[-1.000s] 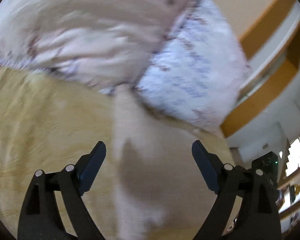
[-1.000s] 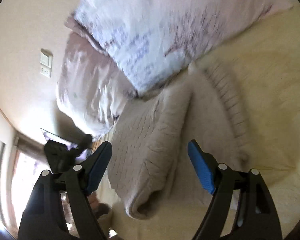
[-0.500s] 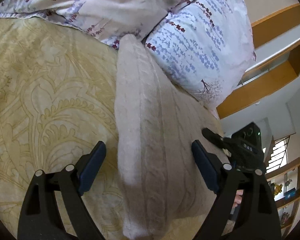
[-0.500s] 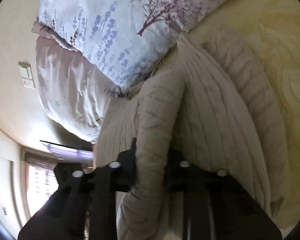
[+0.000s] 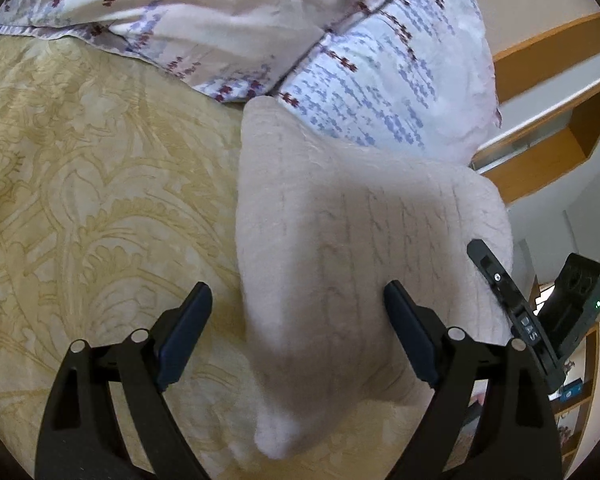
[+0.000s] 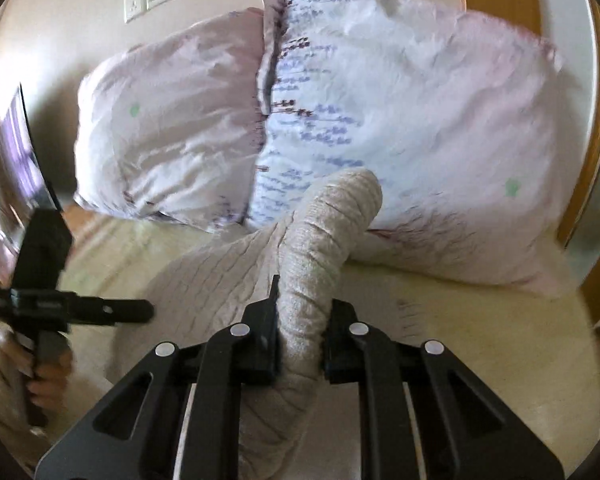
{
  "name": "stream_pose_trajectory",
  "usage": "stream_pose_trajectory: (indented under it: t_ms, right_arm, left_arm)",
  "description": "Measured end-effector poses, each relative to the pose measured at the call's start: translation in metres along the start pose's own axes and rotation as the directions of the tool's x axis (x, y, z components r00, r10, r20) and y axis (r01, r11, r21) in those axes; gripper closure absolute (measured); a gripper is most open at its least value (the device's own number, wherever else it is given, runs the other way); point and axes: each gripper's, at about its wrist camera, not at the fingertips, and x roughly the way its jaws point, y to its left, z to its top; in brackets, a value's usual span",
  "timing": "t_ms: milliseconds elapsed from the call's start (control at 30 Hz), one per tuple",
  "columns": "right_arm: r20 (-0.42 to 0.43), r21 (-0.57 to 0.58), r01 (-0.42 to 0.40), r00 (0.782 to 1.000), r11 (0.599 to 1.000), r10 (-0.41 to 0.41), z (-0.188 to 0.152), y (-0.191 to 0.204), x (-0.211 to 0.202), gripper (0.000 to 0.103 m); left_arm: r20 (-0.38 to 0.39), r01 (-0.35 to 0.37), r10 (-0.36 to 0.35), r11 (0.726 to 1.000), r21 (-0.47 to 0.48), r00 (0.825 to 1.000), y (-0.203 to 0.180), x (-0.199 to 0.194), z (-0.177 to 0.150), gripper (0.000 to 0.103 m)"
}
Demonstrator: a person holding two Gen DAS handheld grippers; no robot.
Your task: Fold small clothes
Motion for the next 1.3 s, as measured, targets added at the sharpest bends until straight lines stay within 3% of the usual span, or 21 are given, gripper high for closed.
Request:
stream_pose_trajectory:
  t_ms: [233, 433, 567, 633, 733, 833, 933, 1067, 1167, 1200, 1300]
  right_arm:
    - [-0.019, 0.015, 0.101, 0.995, 0.995, -0.1, -0.008, -0.03, 0.005, 0.088]
    - [-0.195, 0.148, 0.096, 0.979, 0.984, -0.066, -0.047, -0.067, 0.056, 0.084]
    - [-0.14, 0.316, 0.066, 0.99, 0.946, -0.022, -0.052, -0.091, 0.034, 0.065]
    - [-0.077, 0.394, 0.027, 0.997, 0.919, 0.004, -0.057, -0.102, 0.01, 0.046]
    - [-0.02, 0.497, -0.063, 0.996, 0.865, 0.084, -0.073, -0.113, -0.017, 0.043]
    - [0.004, 0.562, -0.144, 0.985, 0.815, 0.171, -0.094, -0.113, -0.032, 0.043]
    - [0.009, 0.57, -0.177, 0.978, 0.802, 0.209, -0.103, -0.103, -0.039, 0.043]
    - [-0.011, 0.544, -0.183, 0.974, 0.819, 0.224, -0.114, -0.087, -0.043, 0.048]
    - [-0.055, 0.514, -0.161, 0.974, 0.842, 0.22, -0.119, -0.079, -0.034, 0.081]
    - [-0.051, 0.509, -0.156, 0.976, 0.847, 0.211, -0.12, -0.077, -0.033, 0.092]
    - [0.043, 0.483, -0.187, 0.981, 0.856, 0.19, -0.117, -0.075, -0.052, 0.093]
  left_arm:
    - [-0.06, 0.02, -0.017, 0.998, 0.057, 0.998, -0.022, 0.018, -0.019, 0.017]
    - [-0.094, 0.017, -0.009, 0.997, 0.078, 0.996, -0.027, 0.027, -0.027, 0.018]
    - [-0.073, 0.03, -0.026, 0.998, 0.05, 0.997, -0.022, 0.018, -0.023, 0.018]
    - [-0.052, 0.033, -0.031, 0.999, 0.032, 0.998, -0.017, 0.011, -0.023, 0.018]
    - [-0.03, 0.025, -0.024, 0.999, 0.023, 0.999, -0.013, 0.005, -0.024, 0.02]
    - [-0.035, 0.023, -0.022, 0.999, 0.03, 0.999, -0.014, 0.003, -0.027, 0.029]
    - [-0.051, 0.019, -0.016, 0.998, 0.062, 0.999, -0.019, 0.005, -0.033, 0.036]
    - [-0.07, 0.016, -0.01, 0.996, 0.085, 0.998, -0.024, 0.009, -0.04, 0.046]
    - [-0.078, 0.011, -0.004, 0.996, 0.093, 0.997, -0.025, 0.011, -0.043, 0.056]
    - [-0.079, 0.011, -0.003, 0.995, 0.1, 0.997, -0.025, 0.012, -0.044, 0.064]
    - [-0.073, 0.017, -0.009, 0.993, 0.116, 0.997, -0.025, 0.007, -0.046, 0.08]
